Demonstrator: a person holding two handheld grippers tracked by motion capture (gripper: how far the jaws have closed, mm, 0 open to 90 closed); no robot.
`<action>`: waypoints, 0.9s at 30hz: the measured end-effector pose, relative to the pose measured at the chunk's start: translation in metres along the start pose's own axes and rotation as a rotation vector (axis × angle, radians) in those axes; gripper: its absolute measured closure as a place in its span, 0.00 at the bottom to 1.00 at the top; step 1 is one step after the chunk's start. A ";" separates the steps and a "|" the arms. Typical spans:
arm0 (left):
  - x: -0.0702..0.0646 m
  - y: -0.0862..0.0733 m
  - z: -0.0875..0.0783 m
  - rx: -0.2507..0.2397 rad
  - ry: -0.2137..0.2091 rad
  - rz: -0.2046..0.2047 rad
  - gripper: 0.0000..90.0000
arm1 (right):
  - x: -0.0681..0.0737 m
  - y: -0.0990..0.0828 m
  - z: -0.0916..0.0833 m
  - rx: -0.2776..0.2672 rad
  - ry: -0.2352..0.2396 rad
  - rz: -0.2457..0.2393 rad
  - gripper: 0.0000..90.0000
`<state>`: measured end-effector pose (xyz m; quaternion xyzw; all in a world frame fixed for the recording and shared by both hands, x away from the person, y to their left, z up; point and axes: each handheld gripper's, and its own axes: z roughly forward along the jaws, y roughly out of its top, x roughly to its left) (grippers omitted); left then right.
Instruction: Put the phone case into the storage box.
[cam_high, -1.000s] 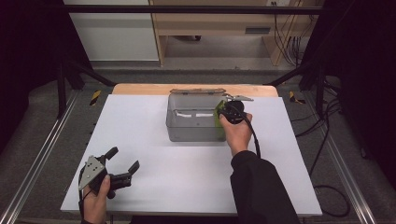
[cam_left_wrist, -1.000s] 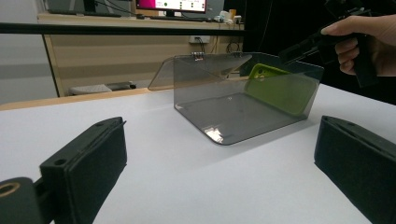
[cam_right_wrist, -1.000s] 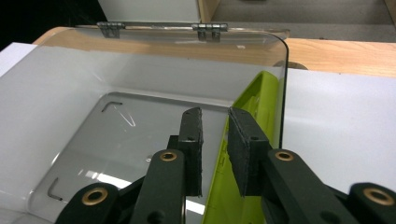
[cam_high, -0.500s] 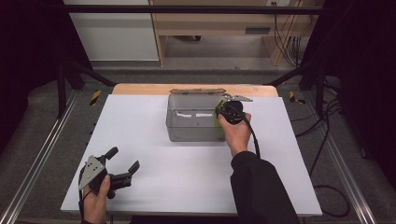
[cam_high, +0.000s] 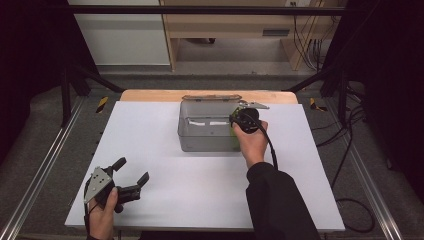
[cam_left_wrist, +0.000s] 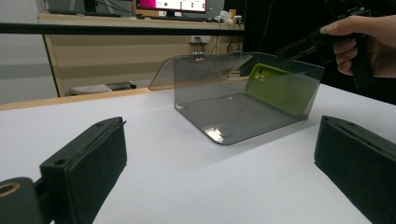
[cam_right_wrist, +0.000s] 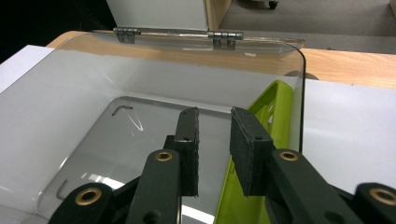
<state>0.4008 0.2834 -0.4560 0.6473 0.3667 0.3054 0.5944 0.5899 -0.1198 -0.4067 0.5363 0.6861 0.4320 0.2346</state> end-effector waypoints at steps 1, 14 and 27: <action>0.000 0.000 0.000 0.000 0.000 0.000 0.02 | 0.000 0.000 0.000 -0.001 0.001 0.002 0.80; 0.000 0.000 0.000 0.002 0.002 0.000 0.02 | 0.005 0.002 -0.002 -0.031 0.005 -0.016 0.74; 0.000 0.000 0.000 0.001 0.002 -0.001 0.02 | 0.010 0.003 -0.004 -0.074 -0.005 -0.018 0.62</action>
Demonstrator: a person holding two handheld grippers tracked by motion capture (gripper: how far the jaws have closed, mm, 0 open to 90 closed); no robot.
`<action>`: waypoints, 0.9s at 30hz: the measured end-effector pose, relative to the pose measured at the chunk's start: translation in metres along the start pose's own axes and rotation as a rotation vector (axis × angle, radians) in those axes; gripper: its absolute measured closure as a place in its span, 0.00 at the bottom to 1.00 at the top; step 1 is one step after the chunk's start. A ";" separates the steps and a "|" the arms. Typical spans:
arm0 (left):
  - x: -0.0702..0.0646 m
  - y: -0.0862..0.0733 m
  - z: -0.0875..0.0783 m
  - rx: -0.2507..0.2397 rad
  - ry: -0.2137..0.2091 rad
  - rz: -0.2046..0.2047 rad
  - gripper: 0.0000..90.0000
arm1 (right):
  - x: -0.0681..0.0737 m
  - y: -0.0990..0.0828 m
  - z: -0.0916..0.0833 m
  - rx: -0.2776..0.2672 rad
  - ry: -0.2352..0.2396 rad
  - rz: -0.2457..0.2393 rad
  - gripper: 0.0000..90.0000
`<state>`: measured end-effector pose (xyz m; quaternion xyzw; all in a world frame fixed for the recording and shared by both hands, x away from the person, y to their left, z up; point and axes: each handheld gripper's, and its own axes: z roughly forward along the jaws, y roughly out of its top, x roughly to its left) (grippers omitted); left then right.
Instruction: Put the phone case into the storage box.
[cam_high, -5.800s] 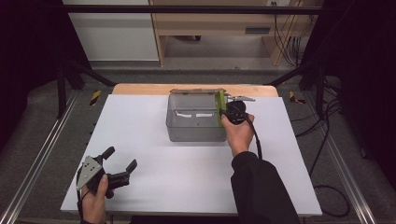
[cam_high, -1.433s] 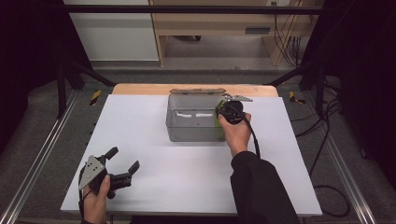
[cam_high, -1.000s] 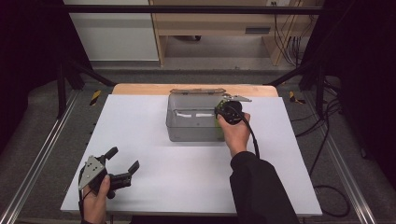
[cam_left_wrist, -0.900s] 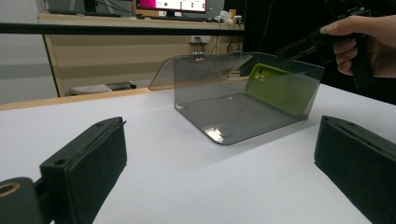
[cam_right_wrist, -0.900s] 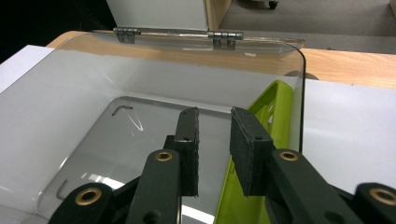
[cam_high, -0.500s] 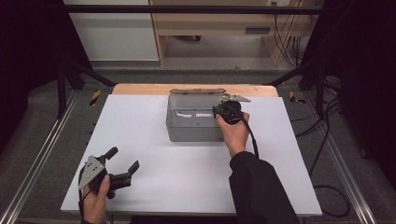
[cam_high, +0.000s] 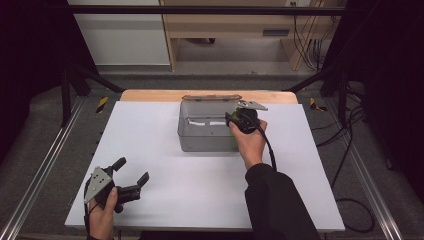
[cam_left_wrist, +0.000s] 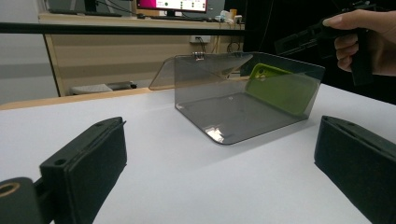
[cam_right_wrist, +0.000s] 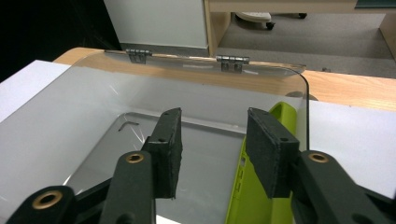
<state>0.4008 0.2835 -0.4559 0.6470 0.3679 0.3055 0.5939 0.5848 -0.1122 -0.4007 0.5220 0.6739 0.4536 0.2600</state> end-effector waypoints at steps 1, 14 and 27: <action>0.000 0.000 0.000 -0.001 0.000 0.000 0.02 | 0.000 0.000 0.000 -0.004 0.002 -0.004 0.61; 0.000 0.000 0.000 0.000 0.001 0.000 0.02 | 0.003 0.002 -0.002 -0.060 0.006 -0.014 0.47; 0.000 0.000 0.000 -0.001 -0.001 0.002 0.02 | 0.005 0.004 -0.004 -0.115 -0.003 -0.006 0.26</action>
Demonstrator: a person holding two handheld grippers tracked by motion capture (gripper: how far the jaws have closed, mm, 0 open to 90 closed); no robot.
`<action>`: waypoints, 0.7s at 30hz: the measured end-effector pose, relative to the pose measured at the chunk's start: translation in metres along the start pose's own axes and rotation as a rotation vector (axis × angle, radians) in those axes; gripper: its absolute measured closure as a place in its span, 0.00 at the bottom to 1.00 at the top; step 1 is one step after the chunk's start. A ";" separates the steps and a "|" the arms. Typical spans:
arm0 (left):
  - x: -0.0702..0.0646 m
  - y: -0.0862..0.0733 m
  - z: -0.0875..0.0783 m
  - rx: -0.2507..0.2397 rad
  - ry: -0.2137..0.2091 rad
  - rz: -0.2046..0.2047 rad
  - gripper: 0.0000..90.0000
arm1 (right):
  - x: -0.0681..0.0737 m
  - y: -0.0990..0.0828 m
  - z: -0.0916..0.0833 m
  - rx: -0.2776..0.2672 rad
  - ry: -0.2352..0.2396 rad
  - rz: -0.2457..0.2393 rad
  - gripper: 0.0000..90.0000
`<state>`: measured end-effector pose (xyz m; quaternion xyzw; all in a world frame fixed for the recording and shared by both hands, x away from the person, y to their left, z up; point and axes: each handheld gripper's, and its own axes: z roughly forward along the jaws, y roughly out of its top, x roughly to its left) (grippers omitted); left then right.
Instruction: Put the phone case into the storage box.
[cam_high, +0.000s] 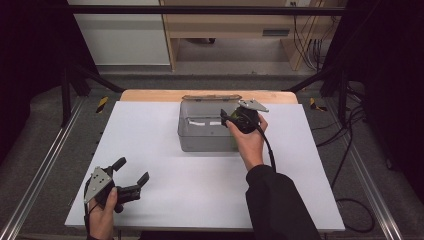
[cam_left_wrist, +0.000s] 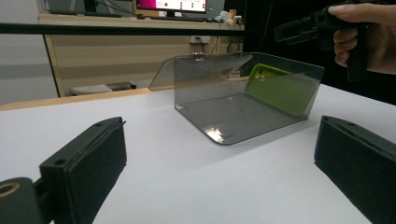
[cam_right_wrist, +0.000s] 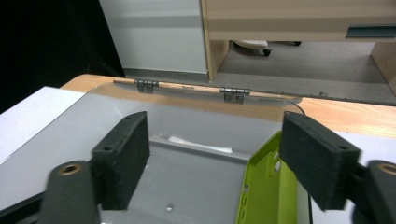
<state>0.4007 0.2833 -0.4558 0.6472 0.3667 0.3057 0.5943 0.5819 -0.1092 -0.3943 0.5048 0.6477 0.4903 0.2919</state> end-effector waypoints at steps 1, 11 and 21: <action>0.000 0.000 0.000 0.000 0.000 0.000 0.02 | 0.000 0.000 0.000 -0.004 -0.002 0.002 0.24; 0.000 0.000 0.000 -0.003 -0.001 0.000 0.02 | 0.003 0.003 -0.005 -0.044 0.019 0.008 0.08; 0.004 0.000 -0.002 -0.017 0.023 -0.012 0.01 | 0.000 0.005 -0.009 -0.058 0.019 -0.027 0.10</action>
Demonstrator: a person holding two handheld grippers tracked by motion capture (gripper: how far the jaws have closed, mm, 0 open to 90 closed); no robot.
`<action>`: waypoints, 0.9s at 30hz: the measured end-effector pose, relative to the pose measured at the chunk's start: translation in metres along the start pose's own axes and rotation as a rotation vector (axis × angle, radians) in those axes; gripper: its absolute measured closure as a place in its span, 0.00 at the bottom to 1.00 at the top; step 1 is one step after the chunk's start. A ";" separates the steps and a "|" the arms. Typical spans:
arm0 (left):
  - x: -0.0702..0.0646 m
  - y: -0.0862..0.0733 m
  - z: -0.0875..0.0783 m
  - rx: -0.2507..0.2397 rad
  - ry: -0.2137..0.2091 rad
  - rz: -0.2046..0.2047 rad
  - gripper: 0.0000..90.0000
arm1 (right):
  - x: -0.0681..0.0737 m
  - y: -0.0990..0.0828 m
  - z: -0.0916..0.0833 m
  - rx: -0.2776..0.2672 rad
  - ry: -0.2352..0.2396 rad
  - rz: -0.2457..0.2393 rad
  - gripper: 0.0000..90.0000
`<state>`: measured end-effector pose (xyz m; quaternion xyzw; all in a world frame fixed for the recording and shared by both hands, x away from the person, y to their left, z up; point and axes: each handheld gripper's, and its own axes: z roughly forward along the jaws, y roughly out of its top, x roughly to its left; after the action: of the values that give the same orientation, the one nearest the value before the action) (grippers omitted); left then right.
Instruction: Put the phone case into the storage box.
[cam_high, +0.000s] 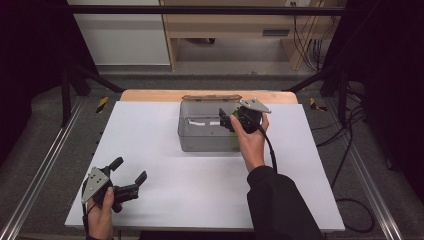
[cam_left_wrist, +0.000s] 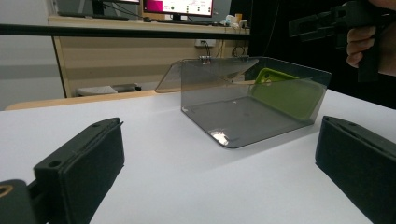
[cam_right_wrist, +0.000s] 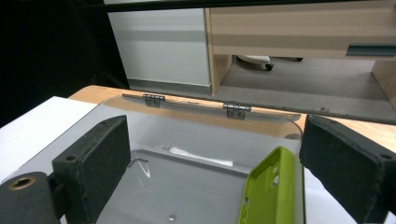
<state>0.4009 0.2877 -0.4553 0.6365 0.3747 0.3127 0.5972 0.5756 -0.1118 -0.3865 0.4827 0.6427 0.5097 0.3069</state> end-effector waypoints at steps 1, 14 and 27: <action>0.000 0.000 0.000 0.001 -0.001 0.002 0.01 | 0.000 0.000 0.000 -0.001 -0.001 -0.001 0.10; 0.000 -0.001 0.003 0.011 -0.007 0.009 0.01 | -0.005 0.008 -0.011 -0.034 0.016 -0.041 0.06; 0.001 0.000 0.002 0.011 -0.006 0.009 0.01 | 0.002 0.013 -0.017 -0.111 0.013 -0.118 0.06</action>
<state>0.4027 0.2874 -0.4557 0.6423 0.3718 0.3115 0.5935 0.5640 -0.1163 -0.3693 0.4230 0.6427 0.5288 0.3583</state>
